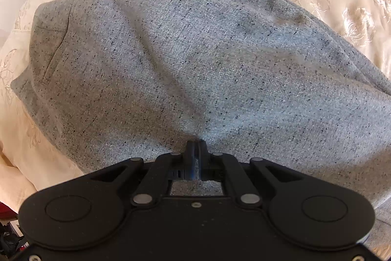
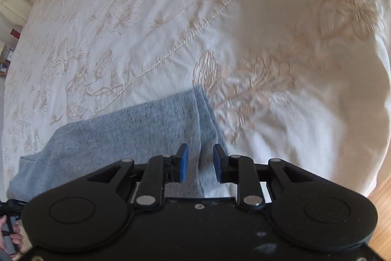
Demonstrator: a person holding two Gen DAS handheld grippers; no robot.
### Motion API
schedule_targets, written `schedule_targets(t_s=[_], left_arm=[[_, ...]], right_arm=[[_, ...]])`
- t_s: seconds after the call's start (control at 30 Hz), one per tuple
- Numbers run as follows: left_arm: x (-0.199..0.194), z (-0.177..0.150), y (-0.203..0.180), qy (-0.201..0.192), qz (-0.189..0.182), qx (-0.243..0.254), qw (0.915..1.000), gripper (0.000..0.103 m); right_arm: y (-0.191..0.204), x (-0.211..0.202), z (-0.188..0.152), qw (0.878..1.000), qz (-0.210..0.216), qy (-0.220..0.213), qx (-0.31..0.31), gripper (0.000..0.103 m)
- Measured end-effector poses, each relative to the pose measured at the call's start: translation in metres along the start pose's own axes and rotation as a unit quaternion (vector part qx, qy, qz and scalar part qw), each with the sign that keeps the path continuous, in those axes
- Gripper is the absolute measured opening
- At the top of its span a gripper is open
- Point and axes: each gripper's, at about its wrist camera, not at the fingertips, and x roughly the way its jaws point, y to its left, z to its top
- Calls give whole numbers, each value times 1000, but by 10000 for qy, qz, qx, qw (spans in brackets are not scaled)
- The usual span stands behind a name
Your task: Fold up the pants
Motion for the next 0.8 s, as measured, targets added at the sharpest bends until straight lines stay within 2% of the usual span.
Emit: schedule_targets(t_s=[0.17,0.3,0.33,0.37,0.43,0.5,0.53,0.6,0.7,0.77,0.8], left_arm=[[0,1,3,15,-8,-24,10000,7],[-1,2,3,-4,8,62,10000,7],[-1,2,3,-9,10,95,10000,7],[-1,2,2,-13,10,125,9999,7],[-1,2,1,-25,-15,159,9999,7],[-2,2,1,-42,-68,185,9998,7],[-2,3,1,-45,-95,199,9997,7],[-2,3,2,-43,-131,243,9996,7],[-4,5,6,-28,-229,339,9992,7],[-8,7,10,10,-373,385,9986,8],[-11,8,12,34,-495,402,9980,9]], right_arm=[[-7,12,-22,9992,-32,258,288,30],[-8,10,-25,9974,363,108,617,30],[-6,10,-23,9971,446,130,598,22],[0,11,-21,9978,468,163,451,6],[22,2,-18,9993,95,-66,-350,5],[44,-8,-17,9900,-443,-433,-1269,4],[46,-9,-14,9866,-651,-528,-1398,4],[38,-3,-8,9883,-806,-398,-1233,4],[28,9,-5,9906,-758,-70,-1137,8],[31,5,-5,9895,-911,-226,-1097,19],[35,0,-5,9893,-969,-386,-1022,20]])
